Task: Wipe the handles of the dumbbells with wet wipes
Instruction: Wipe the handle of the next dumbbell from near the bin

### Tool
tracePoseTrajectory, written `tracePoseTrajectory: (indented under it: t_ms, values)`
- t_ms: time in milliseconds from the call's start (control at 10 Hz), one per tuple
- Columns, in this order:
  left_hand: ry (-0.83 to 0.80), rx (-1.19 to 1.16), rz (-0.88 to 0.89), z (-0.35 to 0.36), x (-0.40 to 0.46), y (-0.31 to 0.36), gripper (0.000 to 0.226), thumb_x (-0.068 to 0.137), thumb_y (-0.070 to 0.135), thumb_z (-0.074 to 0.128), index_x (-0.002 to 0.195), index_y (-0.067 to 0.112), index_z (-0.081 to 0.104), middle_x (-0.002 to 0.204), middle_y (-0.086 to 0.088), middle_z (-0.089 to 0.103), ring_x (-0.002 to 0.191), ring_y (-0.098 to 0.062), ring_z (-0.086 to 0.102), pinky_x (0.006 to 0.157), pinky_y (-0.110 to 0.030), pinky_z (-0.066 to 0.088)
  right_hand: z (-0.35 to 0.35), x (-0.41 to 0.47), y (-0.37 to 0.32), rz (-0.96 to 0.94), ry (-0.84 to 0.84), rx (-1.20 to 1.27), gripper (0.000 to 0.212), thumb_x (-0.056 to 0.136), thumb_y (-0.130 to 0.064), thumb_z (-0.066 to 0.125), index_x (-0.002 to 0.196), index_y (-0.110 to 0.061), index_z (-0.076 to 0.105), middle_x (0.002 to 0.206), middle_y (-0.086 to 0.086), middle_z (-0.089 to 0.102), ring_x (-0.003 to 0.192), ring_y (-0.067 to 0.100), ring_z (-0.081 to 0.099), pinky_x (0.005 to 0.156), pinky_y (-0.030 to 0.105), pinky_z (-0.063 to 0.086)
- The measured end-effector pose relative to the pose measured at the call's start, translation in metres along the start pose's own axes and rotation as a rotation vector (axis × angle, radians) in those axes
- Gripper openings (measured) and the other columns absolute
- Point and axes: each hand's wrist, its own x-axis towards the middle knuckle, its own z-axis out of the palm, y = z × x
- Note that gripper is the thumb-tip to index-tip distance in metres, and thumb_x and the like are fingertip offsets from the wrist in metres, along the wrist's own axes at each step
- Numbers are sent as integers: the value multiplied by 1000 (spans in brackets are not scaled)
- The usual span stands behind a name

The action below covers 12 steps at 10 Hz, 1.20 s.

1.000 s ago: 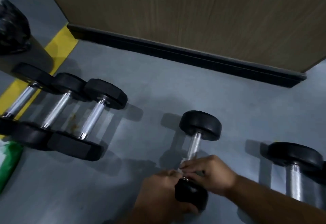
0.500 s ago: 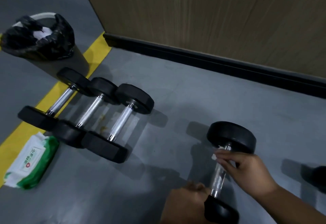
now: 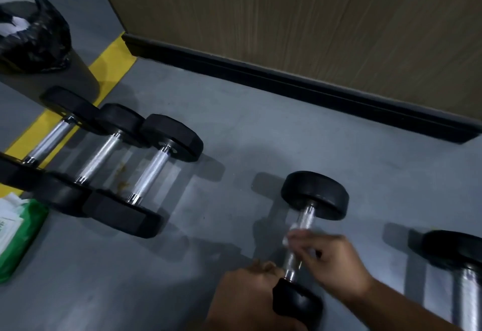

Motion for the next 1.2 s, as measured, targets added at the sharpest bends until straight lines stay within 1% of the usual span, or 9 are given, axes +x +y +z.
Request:
tracePoseTrajectory:
  t_ms: [100, 300, 400, 500, 700, 800, 900, 1100, 1200]
  values:
    - [76, 25, 6, -2, 7, 4, 56, 58, 84, 41, 71, 34, 65, 63, 19, 58, 51, 5, 53, 42, -8, 40, 4, -15, 4, -264, -103, -147, 27, 91, -55, 65, 104, -36, 79, 110, -31, 70, 103, -9, 67, 92, 18, 54]
    - [235, -125, 71, 0, 11, 11, 25, 72, 38, 50, 68, 26, 71, 63, 11, 63, 52, -7, 63, 41, -17, 45, -15, 23, 18, -65, 204, -66, 24, 84, -11, 81, 100, -29, 79, 110, -29, 69, 104, -9, 67, 97, 18, 51]
    - [261, -205, 76, 0, 11, 10, 31, 86, 35, 48, 73, 22, 72, 64, 6, 65, 50, -13, 64, 39, -23, 49, 0, -5, 5, -121, -14, -31, 12, 89, -22, 76, 100, -26, 82, 111, -24, 72, 106, -4, 68, 95, 24, 54]
    - [101, -245, 65, -9, 9, 11, 42, 70, 58, 59, 95, 30, 78, 84, 12, 74, 70, -3, 71, 53, -20, 56, -4, -11, 5, -221, -164, -91, 14, 91, -31, 74, 102, -26, 81, 114, -21, 73, 108, -7, 66, 95, 21, 54]
    - [-92, -249, -23, -14, 4, 4, 65, 49, 79, 64, 101, 40, 65, 92, 19, 68, 85, 3, 67, 64, -23, 57, -5, 7, 15, -49, 157, 1, 19, 86, -13, 79, 100, -26, 81, 112, -20, 74, 107, 0, 69, 99, 30, 53]
    - [-68, -279, -5, -17, 4, 5, 72, 52, 78, 65, 115, 43, 58, 100, 20, 70, 89, 2, 67, 70, -21, 57, 3, -17, 6, -197, -88, -2, 11, 92, -23, 73, 100, -20, 81, 115, -15, 74, 109, -1, 68, 96, 26, 55]
    - [-103, -276, 4, -16, 3, 6, 66, 49, 80, 66, 103, 41, 67, 94, 22, 69, 83, 4, 67, 63, -17, 55, -12, 0, 7, -280, -184, -73, 15, 92, -27, 74, 106, -24, 80, 116, -16, 73, 111, -5, 65, 98, 21, 52]
    - [-113, -233, -49, -16, 2, 11, 66, 46, 81, 63, 99, 41, 67, 87, 20, 67, 77, 1, 67, 56, -22, 56, -11, 5, 16, -161, 143, -75, 19, 87, -7, 78, 101, -20, 82, 114, -15, 74, 108, 1, 69, 97, 33, 55]
    - [-87, -260, -28, -19, 4, 12, 65, 46, 79, 62, 97, 40, 69, 86, 20, 69, 75, 1, 68, 55, -17, 54, -4, -20, 14, -288, -121, -68, 13, 90, -14, 78, 102, -16, 80, 116, -12, 74, 110, 1, 68, 94, 29, 57]
